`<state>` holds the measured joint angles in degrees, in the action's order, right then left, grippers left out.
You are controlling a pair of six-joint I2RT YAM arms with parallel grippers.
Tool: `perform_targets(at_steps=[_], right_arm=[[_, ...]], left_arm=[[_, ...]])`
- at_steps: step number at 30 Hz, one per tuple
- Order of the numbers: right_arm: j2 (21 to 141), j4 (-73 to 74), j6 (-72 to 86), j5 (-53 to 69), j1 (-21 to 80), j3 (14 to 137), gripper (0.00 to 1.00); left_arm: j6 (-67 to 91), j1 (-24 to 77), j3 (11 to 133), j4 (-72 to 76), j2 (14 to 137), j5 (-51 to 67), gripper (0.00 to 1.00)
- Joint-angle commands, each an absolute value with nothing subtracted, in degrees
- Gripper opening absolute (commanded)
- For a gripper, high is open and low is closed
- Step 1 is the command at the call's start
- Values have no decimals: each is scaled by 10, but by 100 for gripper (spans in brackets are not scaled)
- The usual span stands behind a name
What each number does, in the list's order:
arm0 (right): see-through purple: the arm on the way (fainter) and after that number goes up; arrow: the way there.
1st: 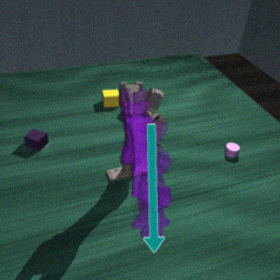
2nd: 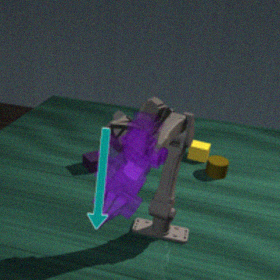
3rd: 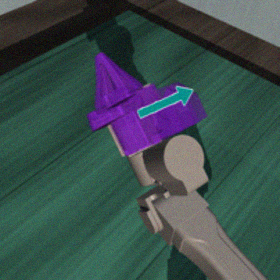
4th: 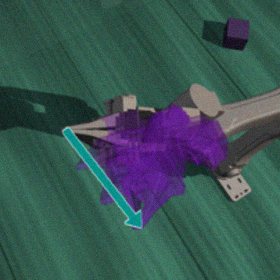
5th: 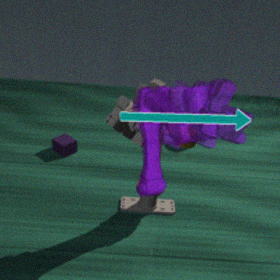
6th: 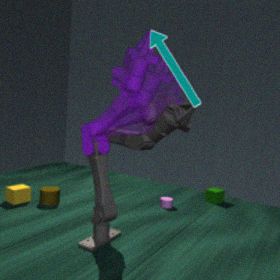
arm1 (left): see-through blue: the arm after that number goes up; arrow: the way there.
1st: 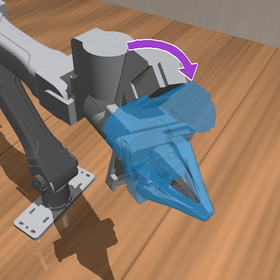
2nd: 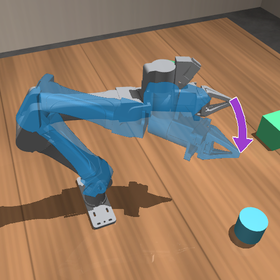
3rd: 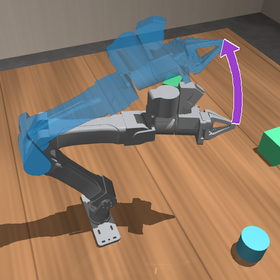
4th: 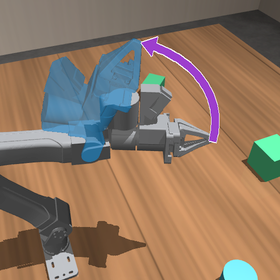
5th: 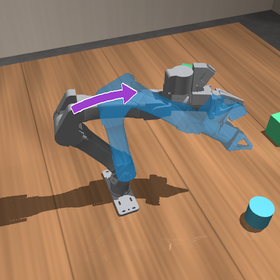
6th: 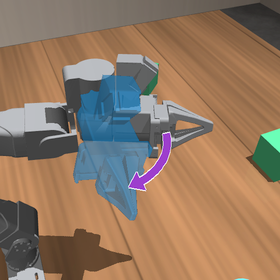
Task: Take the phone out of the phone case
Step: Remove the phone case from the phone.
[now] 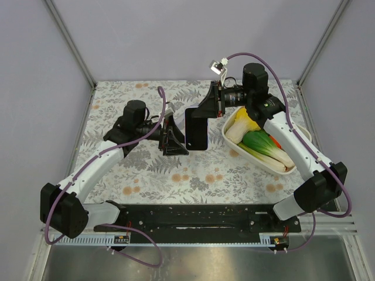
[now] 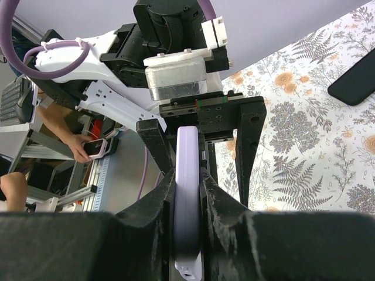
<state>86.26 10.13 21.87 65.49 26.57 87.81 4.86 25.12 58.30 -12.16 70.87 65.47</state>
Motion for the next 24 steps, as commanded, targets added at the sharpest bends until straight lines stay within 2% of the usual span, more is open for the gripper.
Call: perform_targets(at_steps=[1, 9, 24], right_arm=[[846, 67, 227, 659, 267, 894, 0], [849, 67, 229, 661, 267, 897, 0], [837, 36, 250, 669, 267, 875, 0]], left_arm=[[47, 252, 574, -88, 700, 667, 72], [4, 251, 572, -118, 700, 677, 72], [64, 251, 566, -40, 712, 659, 72]])
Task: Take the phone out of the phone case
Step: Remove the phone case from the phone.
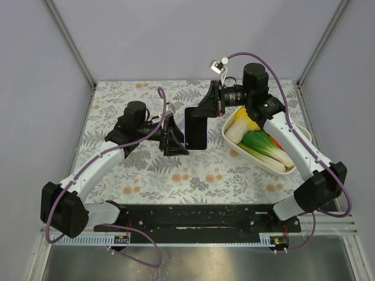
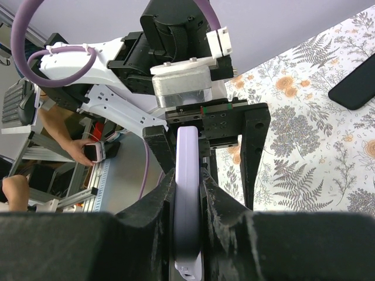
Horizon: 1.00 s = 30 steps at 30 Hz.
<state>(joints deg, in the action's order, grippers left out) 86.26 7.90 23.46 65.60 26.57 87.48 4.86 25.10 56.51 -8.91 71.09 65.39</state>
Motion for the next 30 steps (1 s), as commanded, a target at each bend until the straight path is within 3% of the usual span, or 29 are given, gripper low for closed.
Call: perform_targets(at_steps=[1, 30], right_arm=[[836, 35, 251, 670, 267, 873, 0], [825, -23, 287, 684, 264, 863, 0]], left_arm=[[69, 252, 567, -37, 713, 659, 72], [94, 229, 547, 13, 716, 694, 72]])
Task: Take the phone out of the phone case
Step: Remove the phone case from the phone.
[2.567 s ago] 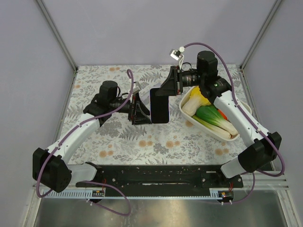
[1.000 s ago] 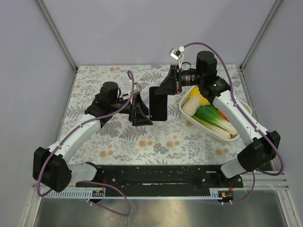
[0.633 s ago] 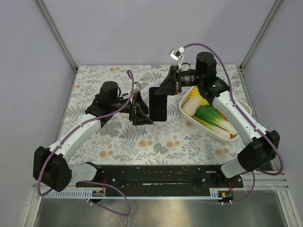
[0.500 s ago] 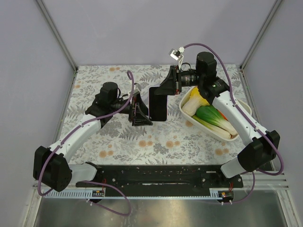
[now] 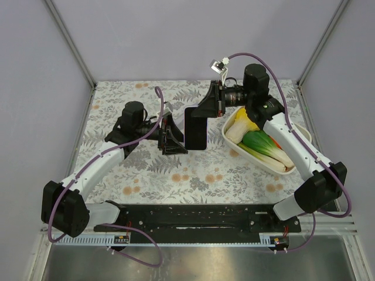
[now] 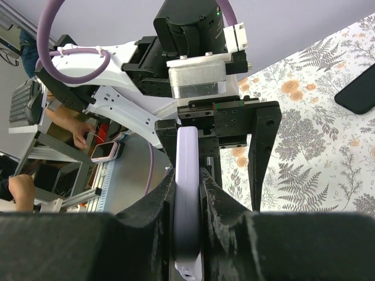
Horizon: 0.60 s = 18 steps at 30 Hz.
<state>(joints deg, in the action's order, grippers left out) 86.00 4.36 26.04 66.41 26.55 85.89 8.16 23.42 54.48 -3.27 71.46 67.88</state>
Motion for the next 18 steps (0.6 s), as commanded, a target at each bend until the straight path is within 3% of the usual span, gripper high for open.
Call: perform_targets(at_steps=[1, 18], right_arm=[[825, -27, 293, 686, 265, 860, 0], [822, -221, 448, 711, 265, 788, 0]], left_arm=[[94, 229, 548, 14, 720, 693, 72], [120, 223, 574, 39, 751, 643, 71]])
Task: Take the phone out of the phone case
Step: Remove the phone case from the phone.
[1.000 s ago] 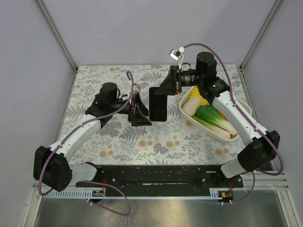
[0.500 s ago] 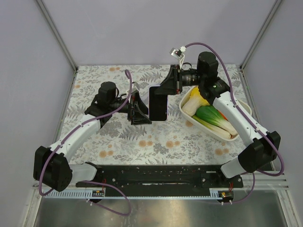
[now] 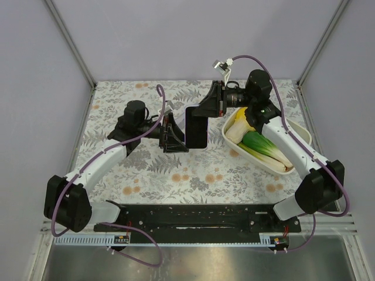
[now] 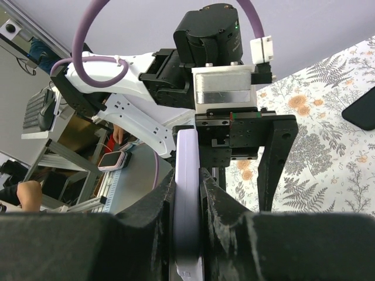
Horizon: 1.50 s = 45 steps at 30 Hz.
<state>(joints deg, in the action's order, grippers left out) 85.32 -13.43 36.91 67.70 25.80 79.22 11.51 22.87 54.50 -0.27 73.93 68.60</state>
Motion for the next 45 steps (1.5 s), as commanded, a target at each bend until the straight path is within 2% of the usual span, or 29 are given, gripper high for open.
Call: perform_targets(at_steps=[1, 8, 21, 32, 40, 43, 45], right_arm=[[822, -222, 450, 711, 265, 785, 0], [822, -258, 475, 713, 265, 766, 0], [825, -225, 432, 698, 265, 745, 0], [827, -228, 426, 685, 265, 733, 0], [832, -241, 430, 670, 265, 726, 0], [834, -240, 428, 669, 265, 723, 0], [835, -241, 429, 669, 265, 722, 0]], left_arm=[[120, 223, 575, 40, 753, 634, 71], [145, 222, 578, 67, 761, 613, 71], [204, 223, 591, 120, 758, 598, 71], [267, 242, 575, 227, 768, 629, 68], [369, 272, 555, 361, 787, 661, 61], [443, 272, 544, 456, 805, 669, 53], [491, 273, 541, 518, 820, 676, 44]])
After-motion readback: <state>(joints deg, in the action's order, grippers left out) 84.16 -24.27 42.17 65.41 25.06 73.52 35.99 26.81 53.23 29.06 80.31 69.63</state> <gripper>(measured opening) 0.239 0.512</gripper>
